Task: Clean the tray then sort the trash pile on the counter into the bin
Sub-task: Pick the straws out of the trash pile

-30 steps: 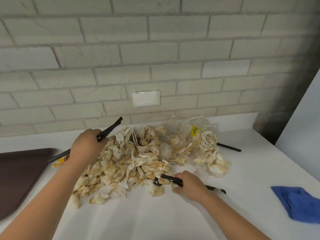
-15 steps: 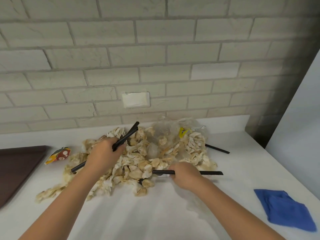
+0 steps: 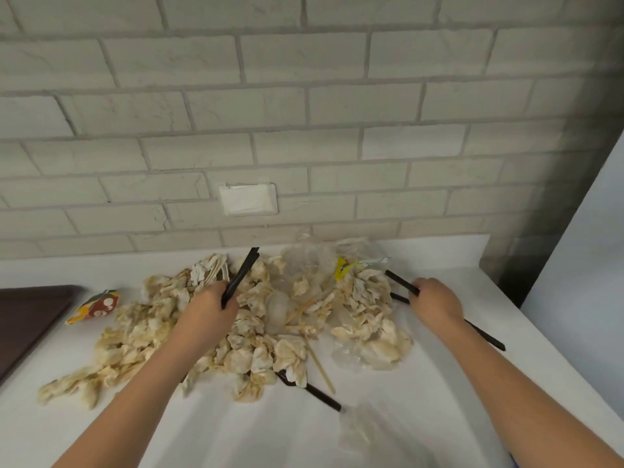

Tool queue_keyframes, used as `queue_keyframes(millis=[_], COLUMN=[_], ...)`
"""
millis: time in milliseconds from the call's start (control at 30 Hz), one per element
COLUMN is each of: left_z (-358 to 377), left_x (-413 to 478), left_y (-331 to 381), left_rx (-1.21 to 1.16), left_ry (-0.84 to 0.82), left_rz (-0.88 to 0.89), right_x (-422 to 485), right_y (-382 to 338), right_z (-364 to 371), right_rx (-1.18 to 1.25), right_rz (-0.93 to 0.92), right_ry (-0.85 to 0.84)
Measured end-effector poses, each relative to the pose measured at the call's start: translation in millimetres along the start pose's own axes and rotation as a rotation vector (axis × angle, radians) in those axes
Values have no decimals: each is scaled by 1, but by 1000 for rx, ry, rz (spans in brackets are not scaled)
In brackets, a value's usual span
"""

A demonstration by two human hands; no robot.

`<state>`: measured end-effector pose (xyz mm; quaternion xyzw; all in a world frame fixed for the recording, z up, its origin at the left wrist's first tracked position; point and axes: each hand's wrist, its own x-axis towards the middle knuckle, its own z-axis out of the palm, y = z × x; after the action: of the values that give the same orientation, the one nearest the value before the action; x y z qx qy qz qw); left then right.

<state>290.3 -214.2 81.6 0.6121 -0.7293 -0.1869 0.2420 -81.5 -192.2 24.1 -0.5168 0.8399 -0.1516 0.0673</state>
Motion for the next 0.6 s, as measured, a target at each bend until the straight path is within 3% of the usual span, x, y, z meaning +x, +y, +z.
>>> queue_keyframes(millis=[200,333,600], left_z=[-20,-23,21], left_x=[3,-4,-23], left_y=[-26,-41,-45], left_rx=[-103,-58,-74], left_ry=[-6,-36,-138], left_rz=[-179,-210,-247], right_x=[33,22,-12], right_y=[27,21,17], right_z=[38,42,27], right_rx=[48,15,-46], right_rz=[-63,-72,-38], right_ry=[-123,-103,-403])
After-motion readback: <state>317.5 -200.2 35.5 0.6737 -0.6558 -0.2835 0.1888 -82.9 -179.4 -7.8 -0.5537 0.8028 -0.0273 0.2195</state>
